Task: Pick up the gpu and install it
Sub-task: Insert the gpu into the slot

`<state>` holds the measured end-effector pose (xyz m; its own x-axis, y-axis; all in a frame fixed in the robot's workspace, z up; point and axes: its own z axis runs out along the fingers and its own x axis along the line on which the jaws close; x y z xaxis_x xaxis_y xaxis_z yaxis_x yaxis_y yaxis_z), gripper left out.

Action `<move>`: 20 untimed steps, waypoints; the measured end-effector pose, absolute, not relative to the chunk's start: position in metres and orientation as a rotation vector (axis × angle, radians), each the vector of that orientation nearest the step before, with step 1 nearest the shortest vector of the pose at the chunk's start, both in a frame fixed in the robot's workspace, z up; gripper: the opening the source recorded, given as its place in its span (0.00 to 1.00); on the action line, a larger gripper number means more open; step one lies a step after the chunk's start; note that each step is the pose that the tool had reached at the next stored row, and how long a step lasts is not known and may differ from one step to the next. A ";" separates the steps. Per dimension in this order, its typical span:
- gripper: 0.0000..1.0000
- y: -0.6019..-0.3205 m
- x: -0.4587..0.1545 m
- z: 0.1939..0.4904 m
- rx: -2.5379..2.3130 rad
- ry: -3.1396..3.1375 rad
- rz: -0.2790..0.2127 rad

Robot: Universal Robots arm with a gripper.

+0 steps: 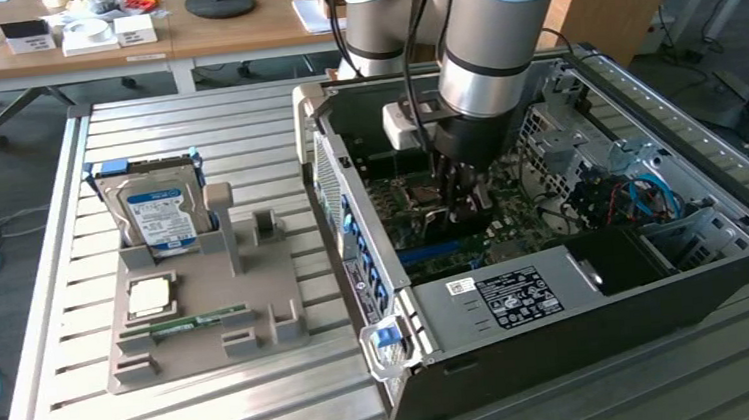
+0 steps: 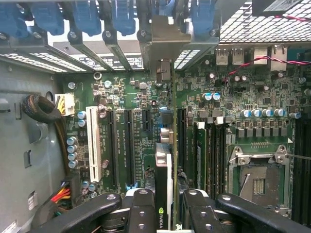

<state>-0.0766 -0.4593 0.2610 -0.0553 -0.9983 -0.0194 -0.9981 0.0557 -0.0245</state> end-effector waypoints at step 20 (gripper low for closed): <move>0.27 -0.459 -0.081 0.254 -2.081 2.312 -0.008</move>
<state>-0.0808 -0.4593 0.2540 -0.1043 -0.9944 -0.0195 -0.9942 0.1048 -0.0245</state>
